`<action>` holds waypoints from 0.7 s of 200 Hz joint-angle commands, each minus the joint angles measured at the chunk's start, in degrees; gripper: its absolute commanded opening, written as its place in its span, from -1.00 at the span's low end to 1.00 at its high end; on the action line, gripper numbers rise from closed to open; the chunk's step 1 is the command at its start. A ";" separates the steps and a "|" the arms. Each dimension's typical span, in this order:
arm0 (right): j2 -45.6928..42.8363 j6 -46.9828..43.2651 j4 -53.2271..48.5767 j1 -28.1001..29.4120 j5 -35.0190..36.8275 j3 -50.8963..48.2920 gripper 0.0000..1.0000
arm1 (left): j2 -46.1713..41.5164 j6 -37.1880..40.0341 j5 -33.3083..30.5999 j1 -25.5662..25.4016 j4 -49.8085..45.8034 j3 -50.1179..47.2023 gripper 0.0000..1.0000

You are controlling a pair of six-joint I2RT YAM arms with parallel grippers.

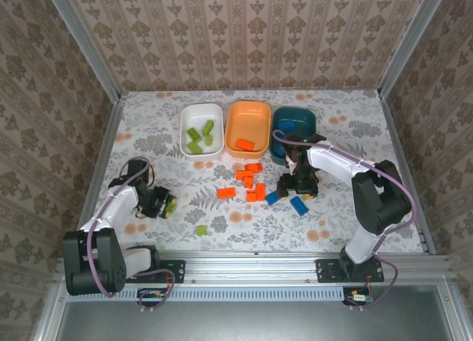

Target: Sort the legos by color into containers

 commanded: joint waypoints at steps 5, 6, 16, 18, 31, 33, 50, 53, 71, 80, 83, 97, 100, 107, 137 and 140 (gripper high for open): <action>2.46 -2.07 -3.41 0.32 4.60 0.60 0.47 | 1.05 5.47 0.31 -0.08 -0.35 7.20 -0.41; 2.54 -2.12 -3.42 0.32 4.61 0.56 0.48 | 1.16 5.58 0.31 -0.08 -0.39 7.43 -0.41; 3.26 -2.37 -3.44 0.34 4.56 0.52 0.48 | 2.26 6.82 0.40 -0.21 -0.90 10.17 -0.41; 3.46 -2.38 -3.40 0.32 4.56 0.47 0.47 | 2.51 7.13 0.44 -0.20 -1.01 10.41 -0.41; 4.14 -2.37 -3.15 0.32 4.42 0.10 0.46 | 4.05 8.65 0.32 -0.71 -1.49 14.13 -0.41; 4.28 -2.36 -3.10 0.32 4.40 0.04 0.46 | 4.43 8.95 0.31 -0.81 -1.57 14.70 -0.41; 4.81 -2.19 -2.61 0.32 4.11 -0.73 0.44 | 7.76 11.54 -0.15 -1.99 -2.67 20.16 -0.41; 4.92 -2.25 -2.49 0.32 4.06 -0.91 0.43 | 8.46 12.18 -0.38 -2.31 -2.92 21.32 -0.41; 5.27 -1.91 -1.63 0.32 3.51 -1.84 0.39 | 13.55 16.12 -2.17 -4.45 -5.15 28.75 -0.41; 5.43 -1.66 -1.32 0.37 3.16 -2.42 0.37 | 16.80 18.04 -2.62 -5.59 -6.39 32.77 -0.41; 5.49 -1.51 -1.19 0.41 3.11 -2.51 0.37 | 17.91 18.65 -2.81 -5.91 -6.74 34.27 -0.41; 5.52 -1.23 -0.62 0.36 2.77 -3.31 0.35 | 23.00 21.37 -3.92 -7.84 -8.63 40.92 -0.40; 5.52 -1.13 -0.48 0.33 2.67 -3.53 0.35 | 24.16 21.92 -4.30 -8.26 -9.03 42.26 -0.40; 5.52 -0.95 -0.17 0.35 2.53 -3.97 0.34 | 26.73 23.27 -5.25 -8.97 -9.98 45.58 -0.40; 4.86 -0.04 0.54 0.40 2.27 -5.87 0.24 | 37.29 27.17 -6.75 -10.94 -13.26 57.56 -0.37; 4.75 0.08 0.65 0.38 2.31 -5.97 0.22 | 38.23 27.52 -6.79 -11.16 -13.53 58.52 -0.37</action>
